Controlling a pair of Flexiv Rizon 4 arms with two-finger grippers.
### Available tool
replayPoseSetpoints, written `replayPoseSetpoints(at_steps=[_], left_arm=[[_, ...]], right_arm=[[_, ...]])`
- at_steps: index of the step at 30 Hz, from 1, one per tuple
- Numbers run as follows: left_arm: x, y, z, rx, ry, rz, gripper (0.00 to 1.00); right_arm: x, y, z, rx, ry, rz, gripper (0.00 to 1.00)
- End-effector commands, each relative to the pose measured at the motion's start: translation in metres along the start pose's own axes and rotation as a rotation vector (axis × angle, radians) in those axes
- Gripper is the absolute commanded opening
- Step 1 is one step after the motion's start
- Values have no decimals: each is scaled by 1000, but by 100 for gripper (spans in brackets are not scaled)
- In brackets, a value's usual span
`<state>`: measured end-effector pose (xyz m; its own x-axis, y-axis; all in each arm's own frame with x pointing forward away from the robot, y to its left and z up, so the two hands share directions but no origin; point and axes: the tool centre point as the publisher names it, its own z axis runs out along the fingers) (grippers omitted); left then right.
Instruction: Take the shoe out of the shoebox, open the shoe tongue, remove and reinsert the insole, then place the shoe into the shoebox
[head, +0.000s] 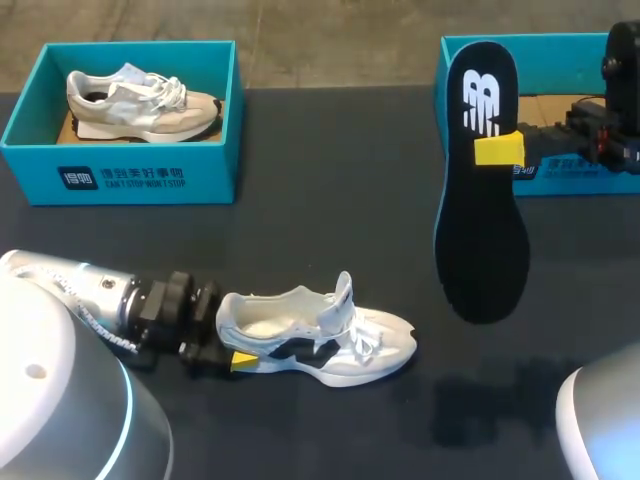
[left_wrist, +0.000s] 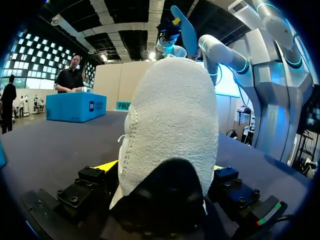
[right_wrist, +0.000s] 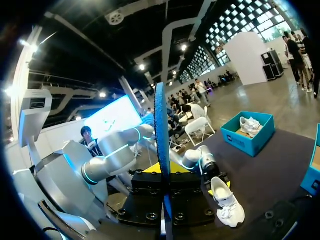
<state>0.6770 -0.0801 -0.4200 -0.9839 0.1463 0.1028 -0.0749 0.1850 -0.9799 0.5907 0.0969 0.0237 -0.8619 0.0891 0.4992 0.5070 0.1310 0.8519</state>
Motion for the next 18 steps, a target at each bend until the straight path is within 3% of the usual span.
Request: replayPoseSetpoints(at_steps=[1, 11, 18], left_arm=[[4, -6, -9, -28, -19, 2, 100], [7, -4, -15, -96, -15, 15, 100], [4, -7, -26, -188, -26, 4, 100]], right_arm=[[-2, 2, 2, 4, 3, 0, 0], [-2, 2, 2, 4, 3, 0, 0], [-2, 2, 2, 4, 3, 0, 0]])
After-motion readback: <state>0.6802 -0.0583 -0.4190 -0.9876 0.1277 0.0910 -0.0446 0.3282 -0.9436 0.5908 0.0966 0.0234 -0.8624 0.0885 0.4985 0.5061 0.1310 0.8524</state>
